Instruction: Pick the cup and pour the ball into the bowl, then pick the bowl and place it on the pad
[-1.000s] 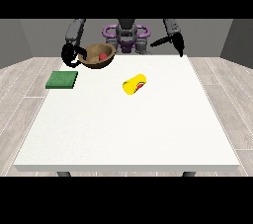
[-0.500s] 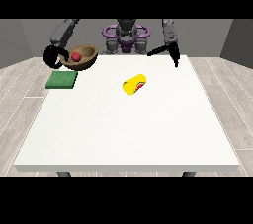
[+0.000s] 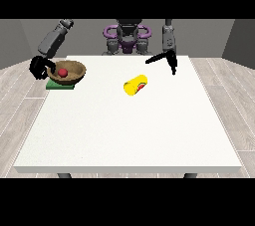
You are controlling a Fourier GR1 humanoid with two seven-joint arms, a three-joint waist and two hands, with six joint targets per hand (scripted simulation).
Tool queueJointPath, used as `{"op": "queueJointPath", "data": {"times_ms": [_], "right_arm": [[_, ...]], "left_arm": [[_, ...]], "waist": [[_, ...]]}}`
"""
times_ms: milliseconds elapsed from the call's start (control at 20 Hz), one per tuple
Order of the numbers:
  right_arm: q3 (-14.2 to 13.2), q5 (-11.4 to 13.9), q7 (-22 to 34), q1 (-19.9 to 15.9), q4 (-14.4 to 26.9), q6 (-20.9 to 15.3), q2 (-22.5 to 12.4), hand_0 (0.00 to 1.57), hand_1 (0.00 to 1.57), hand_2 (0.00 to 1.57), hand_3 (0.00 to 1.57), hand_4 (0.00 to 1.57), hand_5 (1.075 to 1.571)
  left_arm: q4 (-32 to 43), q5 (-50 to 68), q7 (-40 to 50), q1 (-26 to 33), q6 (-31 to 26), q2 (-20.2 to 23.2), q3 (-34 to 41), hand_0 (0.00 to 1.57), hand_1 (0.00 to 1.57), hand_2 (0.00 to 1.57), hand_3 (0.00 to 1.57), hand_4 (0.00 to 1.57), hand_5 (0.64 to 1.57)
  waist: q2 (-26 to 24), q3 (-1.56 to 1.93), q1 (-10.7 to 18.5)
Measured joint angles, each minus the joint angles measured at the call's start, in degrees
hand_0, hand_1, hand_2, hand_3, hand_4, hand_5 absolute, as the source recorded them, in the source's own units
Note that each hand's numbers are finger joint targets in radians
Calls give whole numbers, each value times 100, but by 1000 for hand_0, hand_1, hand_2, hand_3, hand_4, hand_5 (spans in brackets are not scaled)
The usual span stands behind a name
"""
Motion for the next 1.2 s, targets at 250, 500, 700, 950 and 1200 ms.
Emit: {"op": "queueJointPath", "data": {"times_ms": [250, 500, 700, 950, 1200], "right_arm": [[-90, 107, -492, -201, 384, 176, -440, 1571, 1571, 1571, 0, 1039, 1569], [-90, 223, -763, -355, 684, 307, -746, 1571, 1571, 1571, 459, 1022, 1571], [-169, 140, -672, -530, 949, 425, -802, 1571, 1571, 1571, 0, 781, 1569], [-217, 68, -431, -579, 1173, 529, -902, 1571, 1571, 1571, 815, 735, 1571], [-56, 209, -453, -507, 1192, 519, -843, 1571, 1571, 1571, 915, 697, 1568]], "left_arm": [[-641, -165, 299, -15, 97, 23, -140, 0, 0, 0, 0, 0, 1564], [-1267, -207, 632, 96, 46, 89, -211, 0, 0, 0, 0, 0, 1563], [-1632, -262, 885, 224, 42, 36, -324, 0, 0, 0, 0, 0, 1566], [-1878, -155, 1142, 444, -136, 62, -355, 0, 0, 0, 0, 0, 1566], [-1965, -36, 1165, 489, -241, 129, -269, 0, 0, 0, 0, 0, 1566]], "waist": [[442, 0, -10], [615, -1, -41], [585, -1, -91], [341, -7, -101], [316, -10, -77]]}}
